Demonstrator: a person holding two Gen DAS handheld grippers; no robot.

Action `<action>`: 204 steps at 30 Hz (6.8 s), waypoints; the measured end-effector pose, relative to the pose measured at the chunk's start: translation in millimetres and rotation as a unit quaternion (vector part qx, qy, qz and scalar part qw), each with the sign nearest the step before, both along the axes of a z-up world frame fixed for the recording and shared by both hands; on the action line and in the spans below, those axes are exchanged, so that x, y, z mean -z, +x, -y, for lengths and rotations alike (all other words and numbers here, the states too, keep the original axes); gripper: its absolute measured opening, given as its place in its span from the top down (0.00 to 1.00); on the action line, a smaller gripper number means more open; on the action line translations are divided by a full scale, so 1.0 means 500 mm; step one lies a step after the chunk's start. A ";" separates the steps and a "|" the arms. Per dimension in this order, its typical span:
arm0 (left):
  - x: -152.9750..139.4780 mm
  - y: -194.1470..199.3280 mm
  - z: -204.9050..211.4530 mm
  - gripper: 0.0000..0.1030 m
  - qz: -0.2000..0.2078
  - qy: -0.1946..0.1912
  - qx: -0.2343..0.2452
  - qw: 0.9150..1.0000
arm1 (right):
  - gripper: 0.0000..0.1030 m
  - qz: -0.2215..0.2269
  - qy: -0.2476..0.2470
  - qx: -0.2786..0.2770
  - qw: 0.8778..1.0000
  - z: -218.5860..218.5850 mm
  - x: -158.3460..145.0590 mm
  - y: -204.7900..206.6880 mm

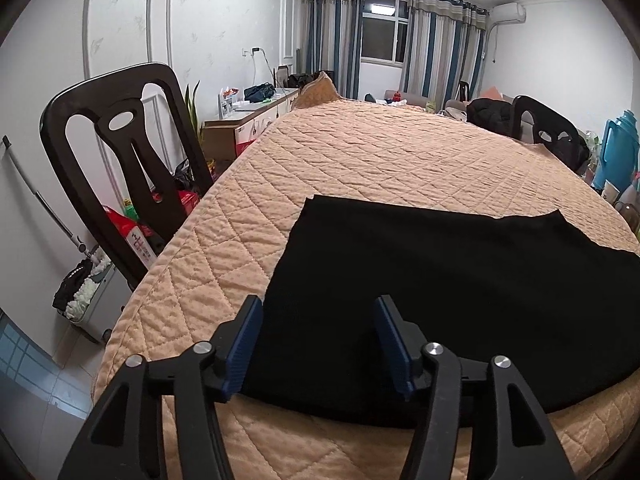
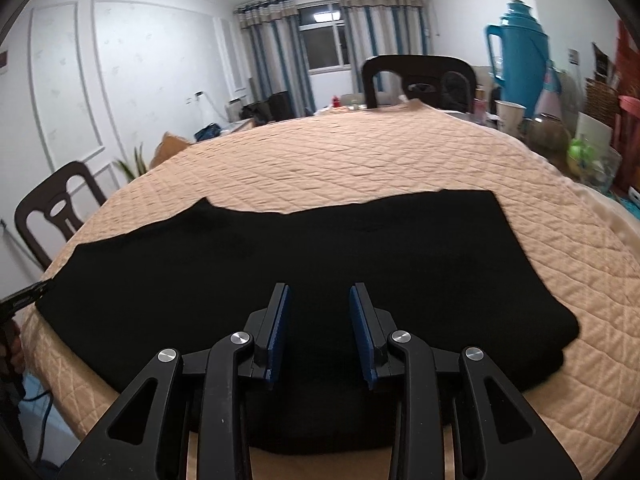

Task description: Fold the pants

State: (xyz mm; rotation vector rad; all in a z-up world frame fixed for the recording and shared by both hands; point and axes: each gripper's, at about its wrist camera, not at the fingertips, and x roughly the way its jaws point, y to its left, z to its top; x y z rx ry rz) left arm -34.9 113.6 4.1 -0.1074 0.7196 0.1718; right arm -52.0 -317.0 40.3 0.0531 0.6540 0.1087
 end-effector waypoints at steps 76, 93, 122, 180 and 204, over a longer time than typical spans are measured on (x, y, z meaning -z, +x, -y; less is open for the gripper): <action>0.009 0.050 0.041 0.75 -0.010 -0.001 0.067 0.998 | 0.69 -0.007 0.047 -0.109 0.993 -0.110 0.003 0.003; -0.084 0.076 0.182 0.93 0.035 -0.185 0.202 0.961 | 0.69 -0.008 0.083 -0.116 0.990 -0.098 0.000 0.002; -0.006 0.070 0.174 0.57 0.013 -0.178 0.206 0.962 | 0.60 -0.159 0.191 -0.185 0.951 -0.213 0.062 0.125; -0.030 0.152 0.310 0.57 -0.019 -0.098 0.269 0.958 | 0.89 -0.090 0.076 -0.064 0.991 -0.088 -0.022 0.184; -0.006 0.060 0.337 0.52 -0.007 -0.008 0.264 0.964 | 0.85 -0.049 -0.004 -0.109 0.993 -0.121 0.028 0.012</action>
